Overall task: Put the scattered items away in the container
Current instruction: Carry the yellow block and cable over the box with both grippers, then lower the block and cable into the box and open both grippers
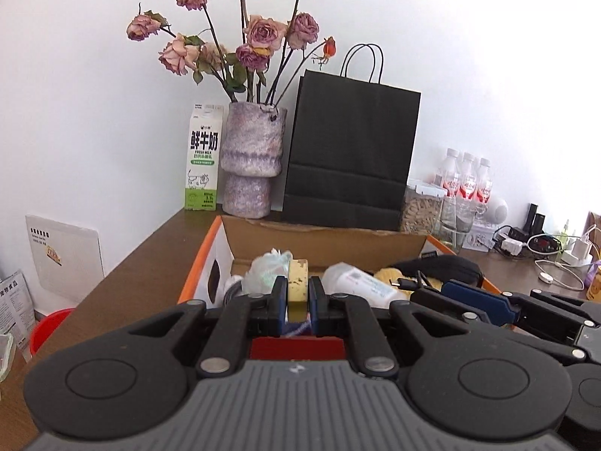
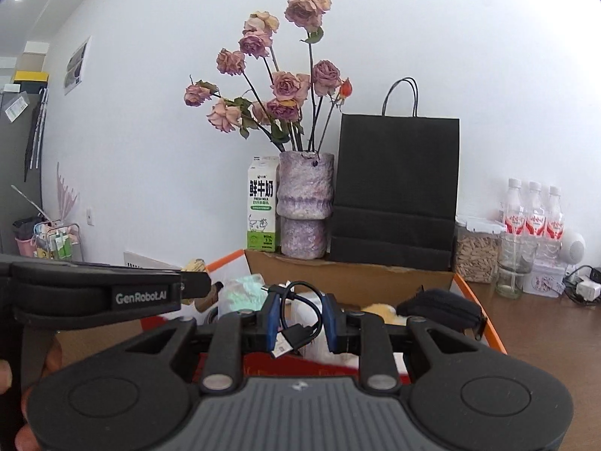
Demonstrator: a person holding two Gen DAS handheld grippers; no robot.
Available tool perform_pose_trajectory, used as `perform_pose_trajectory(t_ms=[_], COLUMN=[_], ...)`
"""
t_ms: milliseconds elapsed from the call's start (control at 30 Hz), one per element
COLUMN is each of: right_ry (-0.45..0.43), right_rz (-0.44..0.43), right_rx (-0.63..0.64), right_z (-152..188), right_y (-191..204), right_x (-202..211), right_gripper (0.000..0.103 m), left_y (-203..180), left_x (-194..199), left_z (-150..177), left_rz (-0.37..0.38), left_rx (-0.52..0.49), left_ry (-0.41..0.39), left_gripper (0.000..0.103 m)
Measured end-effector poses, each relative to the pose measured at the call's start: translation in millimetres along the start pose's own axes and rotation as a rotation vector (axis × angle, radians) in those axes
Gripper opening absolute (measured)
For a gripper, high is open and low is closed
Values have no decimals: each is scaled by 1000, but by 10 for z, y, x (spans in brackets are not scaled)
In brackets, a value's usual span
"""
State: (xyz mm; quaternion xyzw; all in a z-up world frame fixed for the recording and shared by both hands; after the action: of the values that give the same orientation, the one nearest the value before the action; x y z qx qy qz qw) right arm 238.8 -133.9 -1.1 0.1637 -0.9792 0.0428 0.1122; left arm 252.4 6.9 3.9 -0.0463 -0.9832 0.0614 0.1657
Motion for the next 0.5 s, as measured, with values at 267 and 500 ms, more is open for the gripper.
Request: perform_pose_trajectory(t_ms=[267, 500], right_ry=[32, 60], right_rz=[-2, -4], right_rx=[-33, 2], right_z=[-36, 85], right_y=[60, 89], right_x=[-561, -652], right_gripper=[23, 23], left_y=[226, 253], left_x=[-464, -525], left_z=[-124, -8], left_rz=[-59, -62], left_rx=[-8, -41], left_ry=[-22, 23], left_gripper=[12, 12])
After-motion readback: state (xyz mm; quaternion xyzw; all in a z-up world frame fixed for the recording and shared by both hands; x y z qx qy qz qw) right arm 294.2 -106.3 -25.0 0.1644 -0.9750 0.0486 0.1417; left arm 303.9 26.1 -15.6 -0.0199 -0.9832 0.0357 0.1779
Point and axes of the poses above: each gripper's, at about its wrist camera, not at the fingertips, and x roughly against the way its jaws point, y to its left, z to its underside, the point moved 5 cm from there along -x, roughly the way its jaws point, and after that the axes turned 1 degree about x, right-handed, at the moved point
